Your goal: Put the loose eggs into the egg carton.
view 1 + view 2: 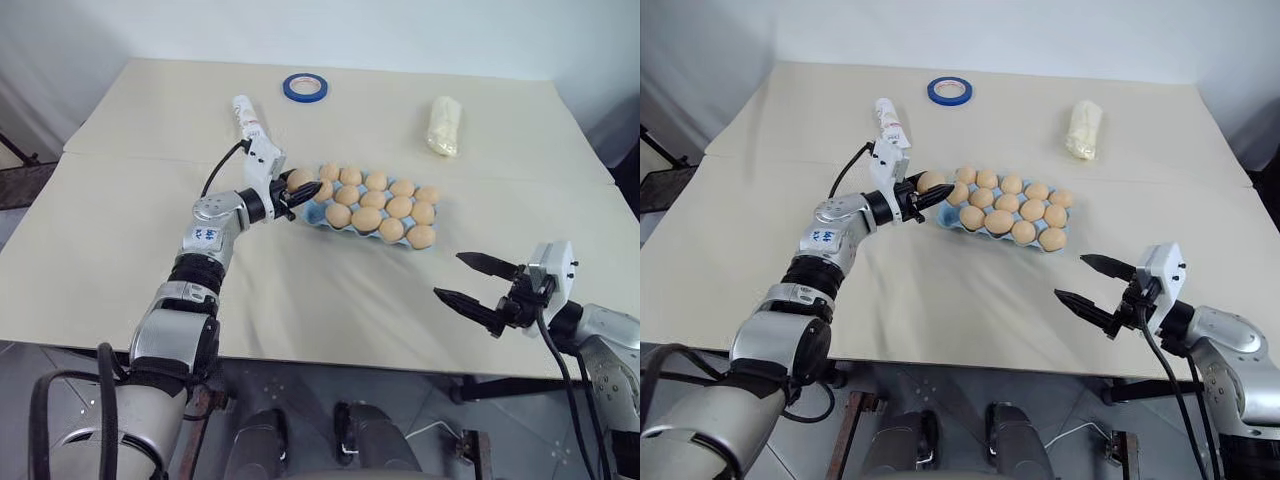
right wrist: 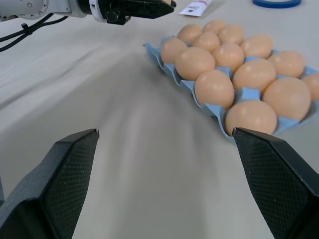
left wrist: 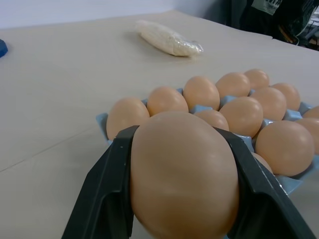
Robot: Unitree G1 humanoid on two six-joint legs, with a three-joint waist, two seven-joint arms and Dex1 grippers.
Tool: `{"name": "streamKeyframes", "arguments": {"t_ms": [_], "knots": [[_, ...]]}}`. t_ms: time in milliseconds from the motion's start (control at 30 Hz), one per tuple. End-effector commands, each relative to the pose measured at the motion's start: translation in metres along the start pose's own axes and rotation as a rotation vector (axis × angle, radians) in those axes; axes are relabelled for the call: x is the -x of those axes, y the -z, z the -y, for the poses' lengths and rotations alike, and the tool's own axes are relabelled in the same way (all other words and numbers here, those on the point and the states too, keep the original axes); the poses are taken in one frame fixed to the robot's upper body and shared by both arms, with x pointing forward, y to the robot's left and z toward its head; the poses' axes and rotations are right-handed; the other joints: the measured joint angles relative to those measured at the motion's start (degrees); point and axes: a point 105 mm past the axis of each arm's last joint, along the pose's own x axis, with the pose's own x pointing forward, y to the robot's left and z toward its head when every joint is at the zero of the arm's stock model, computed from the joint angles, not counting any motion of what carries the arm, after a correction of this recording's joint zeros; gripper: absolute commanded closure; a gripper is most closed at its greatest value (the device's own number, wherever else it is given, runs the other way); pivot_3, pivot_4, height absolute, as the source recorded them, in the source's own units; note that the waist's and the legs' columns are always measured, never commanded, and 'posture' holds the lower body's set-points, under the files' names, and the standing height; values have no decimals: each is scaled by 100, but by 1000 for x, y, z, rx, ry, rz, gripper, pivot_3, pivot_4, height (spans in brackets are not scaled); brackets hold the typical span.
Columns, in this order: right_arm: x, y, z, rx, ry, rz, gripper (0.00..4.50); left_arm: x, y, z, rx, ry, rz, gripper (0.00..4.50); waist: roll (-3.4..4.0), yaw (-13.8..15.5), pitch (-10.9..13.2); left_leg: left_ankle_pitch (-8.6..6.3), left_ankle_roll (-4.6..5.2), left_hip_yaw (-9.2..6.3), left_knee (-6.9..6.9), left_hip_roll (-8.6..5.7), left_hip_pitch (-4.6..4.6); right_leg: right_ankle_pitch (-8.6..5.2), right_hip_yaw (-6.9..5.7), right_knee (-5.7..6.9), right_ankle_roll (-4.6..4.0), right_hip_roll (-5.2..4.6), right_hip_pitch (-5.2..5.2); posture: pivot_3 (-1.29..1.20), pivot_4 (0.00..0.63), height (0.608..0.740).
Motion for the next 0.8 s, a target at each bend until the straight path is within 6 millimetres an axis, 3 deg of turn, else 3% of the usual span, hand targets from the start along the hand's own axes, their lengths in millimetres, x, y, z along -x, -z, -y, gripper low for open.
{"name": "streamKeyframes", "arguments": {"t_ms": [33, 200, 467, 800], "knots": [[9, -12, -3, 43, 28, 47, 0, -8, -6, 5, -37, 26, -4, 2754, 0, -6, 0, 0, 0, 0, 0, -1, 1, -1, 0, 0, 1, -1, 0, 0, 150, 740], [11, -12, -3, 40, 39, 45, 0, -12, -9, 9, -40, 42, 13, 2754, -2, -59, 1, -1, 1, 1, 1, -1, 0, -1, 0, 2, 2, -2, 0, 0, 150, 740], [6, -12, 1, 38, 29, 45, 0, -15, -13, 12, -32, 54, 24, 98, -2, -78, 1, 1, -2, -1, 0, -1, 1, -1, -1, 4, 1, -1, 0, 0, 150, 740], [-1, -15, 5, 49, -9, 47, 0, 4, -29, -8, -119, 11, 46, 17, -2, -85, 1, 2, -4, -1, 1, -1, 2, -1, -1, 6, 1, -1, 0, 0, 150, 740]]}}
